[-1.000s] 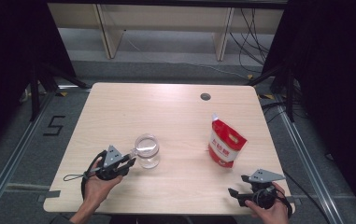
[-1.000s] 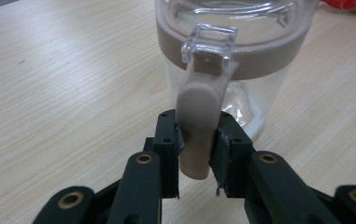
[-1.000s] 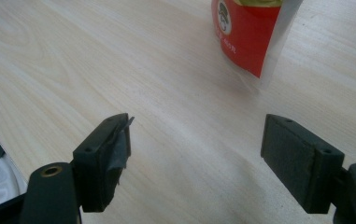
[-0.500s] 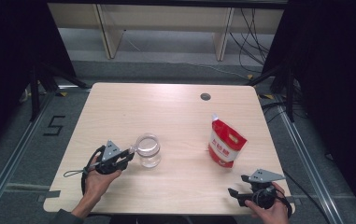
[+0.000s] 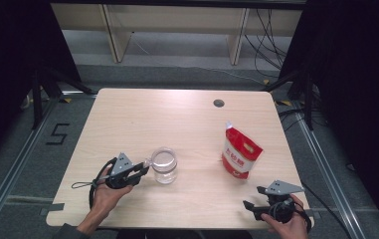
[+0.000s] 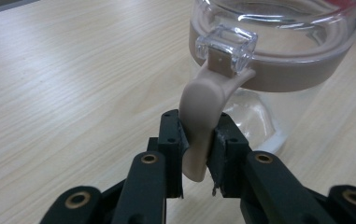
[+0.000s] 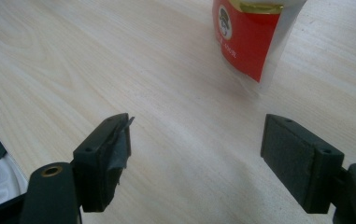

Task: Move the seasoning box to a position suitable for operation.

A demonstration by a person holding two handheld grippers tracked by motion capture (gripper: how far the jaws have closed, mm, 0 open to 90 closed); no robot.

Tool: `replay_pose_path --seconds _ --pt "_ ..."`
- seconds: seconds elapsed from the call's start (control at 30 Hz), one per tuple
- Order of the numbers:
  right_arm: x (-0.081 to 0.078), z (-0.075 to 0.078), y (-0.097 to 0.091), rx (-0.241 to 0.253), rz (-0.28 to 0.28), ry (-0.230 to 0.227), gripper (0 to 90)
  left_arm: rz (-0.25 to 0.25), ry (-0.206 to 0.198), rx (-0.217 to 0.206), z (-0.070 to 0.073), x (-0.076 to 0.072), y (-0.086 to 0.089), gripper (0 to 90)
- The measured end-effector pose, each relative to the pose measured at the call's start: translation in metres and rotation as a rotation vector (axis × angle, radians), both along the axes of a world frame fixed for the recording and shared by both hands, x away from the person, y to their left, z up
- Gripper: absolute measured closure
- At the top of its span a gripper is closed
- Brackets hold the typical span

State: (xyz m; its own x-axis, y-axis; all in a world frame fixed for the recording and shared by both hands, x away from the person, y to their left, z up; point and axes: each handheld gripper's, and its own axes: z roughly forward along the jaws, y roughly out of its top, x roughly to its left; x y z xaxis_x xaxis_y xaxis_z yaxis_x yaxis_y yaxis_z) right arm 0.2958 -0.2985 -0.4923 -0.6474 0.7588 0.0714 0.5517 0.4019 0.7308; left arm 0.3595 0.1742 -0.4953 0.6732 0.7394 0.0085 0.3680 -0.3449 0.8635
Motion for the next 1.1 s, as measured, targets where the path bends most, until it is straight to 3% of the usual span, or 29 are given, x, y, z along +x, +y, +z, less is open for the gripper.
replay_pose_path --seconds 0.03,0.13,0.33,0.43,0.47,0.5,0.6,0.67,0.8,0.87,0.9,1.1 --pt "0.000 0.000 0.000 0.003 0.006 -0.001 25.4 -0.016 -0.011 0.013 0.001 0.000 -0.001 75.5" --pt "0.000 0.000 0.000 -0.002 -0.003 0.003 25.4 -0.018 0.009 -0.019 0.000 -0.004 -0.005 75.4" --pt "0.000 0.000 0.001 0.004 0.014 -0.003 25.5 -0.068 -0.010 -0.004 0.001 -0.011 -0.015 75.4" --pt "0.000 0.000 0.001 0.003 0.004 -0.003 25.5 -0.076 -0.001 -0.025 0.000 -0.014 -0.020 75.3" --pt "0.001 0.000 0.000 -0.001 0.012 -0.008 25.5 -0.094 -0.009 -0.009 0.001 -0.015 -0.022 75.3" --pt "0.001 0.000 0.001 0.005 0.017 -0.002 25.5 -0.083 0.003 -0.031 0.000 -0.016 -0.024 75.4" --pt "0.002 0.000 0.001 0.005 0.032 -0.006 25.5 -0.109 -0.017 -0.013 0.001 -0.017 -0.026 75.2" --pt "0.002 0.001 0.000 0.004 0.048 0.009 25.5 -0.100 -0.006 -0.027 0.001 -0.018 -0.027 75.1" --pt "0.002 0.001 0.000 0.007 0.041 0.016 25.5 -0.100 -0.002 -0.027 0.001 -0.019 -0.030 75.0" --pt "0.001 0.000 0.001 0.000 0.008 -0.005 25.5 -0.110 0.005 -0.043 0.000 -0.020 -0.032 75.0" --pt "0.001 0.000 0.001 -0.001 0.010 -0.006 25.5 -0.123 -0.012 -0.029 0.001 -0.020 -0.032 74.9" --pt "0.000 0.000 0.001 0.008 0.014 -0.002 25.5 -0.151 -0.005 -0.051 -0.001 -0.027 -0.043 74.9"
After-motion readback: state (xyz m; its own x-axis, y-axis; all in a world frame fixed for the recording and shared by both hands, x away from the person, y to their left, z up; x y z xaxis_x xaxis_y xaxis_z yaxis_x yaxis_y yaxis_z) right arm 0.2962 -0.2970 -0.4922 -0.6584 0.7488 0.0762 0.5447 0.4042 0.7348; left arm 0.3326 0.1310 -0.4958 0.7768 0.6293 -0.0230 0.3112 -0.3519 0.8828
